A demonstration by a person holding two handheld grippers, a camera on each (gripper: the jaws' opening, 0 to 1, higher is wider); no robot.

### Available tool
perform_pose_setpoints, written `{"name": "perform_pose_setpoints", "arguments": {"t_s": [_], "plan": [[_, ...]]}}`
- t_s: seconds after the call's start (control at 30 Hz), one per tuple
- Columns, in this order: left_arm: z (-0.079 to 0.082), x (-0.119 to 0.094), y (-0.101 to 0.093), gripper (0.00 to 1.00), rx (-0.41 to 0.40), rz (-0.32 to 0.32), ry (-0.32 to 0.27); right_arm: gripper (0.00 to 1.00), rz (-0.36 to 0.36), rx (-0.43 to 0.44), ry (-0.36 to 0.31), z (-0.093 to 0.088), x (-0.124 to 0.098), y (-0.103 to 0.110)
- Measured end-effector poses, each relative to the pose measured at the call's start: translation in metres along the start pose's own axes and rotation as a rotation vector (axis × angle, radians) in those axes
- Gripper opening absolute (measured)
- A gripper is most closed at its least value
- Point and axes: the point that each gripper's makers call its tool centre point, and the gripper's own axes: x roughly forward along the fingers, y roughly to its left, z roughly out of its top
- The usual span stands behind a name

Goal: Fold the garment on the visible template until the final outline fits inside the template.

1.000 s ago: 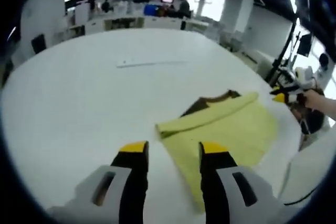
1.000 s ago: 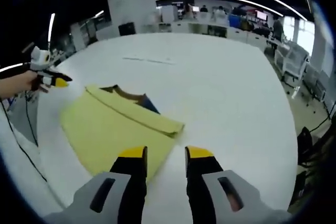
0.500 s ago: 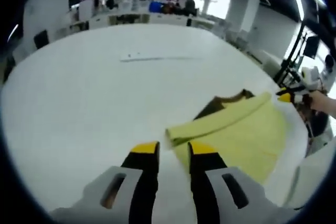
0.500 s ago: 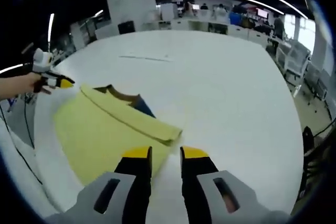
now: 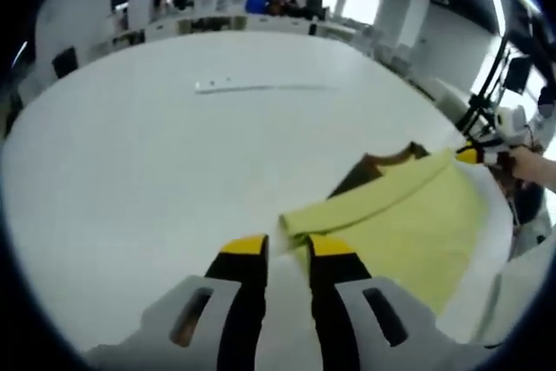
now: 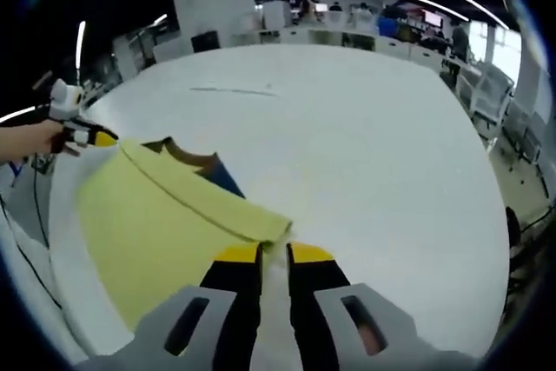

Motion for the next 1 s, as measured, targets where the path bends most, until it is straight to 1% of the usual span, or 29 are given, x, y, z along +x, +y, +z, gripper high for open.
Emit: {"name": "perform_pose_setpoints", "arguments": {"t_s": [0.33, 0.5, 0.67, 0.77, 0.87, 1.0], "plan": [[0.001, 0.006, -0.002, 0.06, 0.009, -0.011, 0.010, 0.04, 0.001, -0.001, -0.013, 0.004, 0.004, -0.001], [0.001, 0.009, -0.004, 0.00, 0.012, -0.015, 0.017, 0.03, 0.003, -0.005, -0.013, 0.004, 0.005, -0.001], [0.003, 0.008, -0.005, 0.00, 0.014, -0.021, 0.018, 0.02, 0.000, -0.017, -0.020, 0.007, 0.005, -0.002], [0.007, 0.005, -0.004, 0.00, 0.014, -0.020, 0.006, 0.02, -0.001, -0.020, -0.031, 0.012, 0.003, -0.003], [0.017, 0.001, -0.001, 0.00, -0.002, -0.006, -0.023, 0.02, -0.003, -0.023, -0.044, 0.018, 0.002, -0.005], [0.025, 0.001, 0.002, 0.00, -0.015, -0.004, -0.041, 0.02, -0.004, -0.017, -0.056, 0.023, 0.004, -0.007]]}}
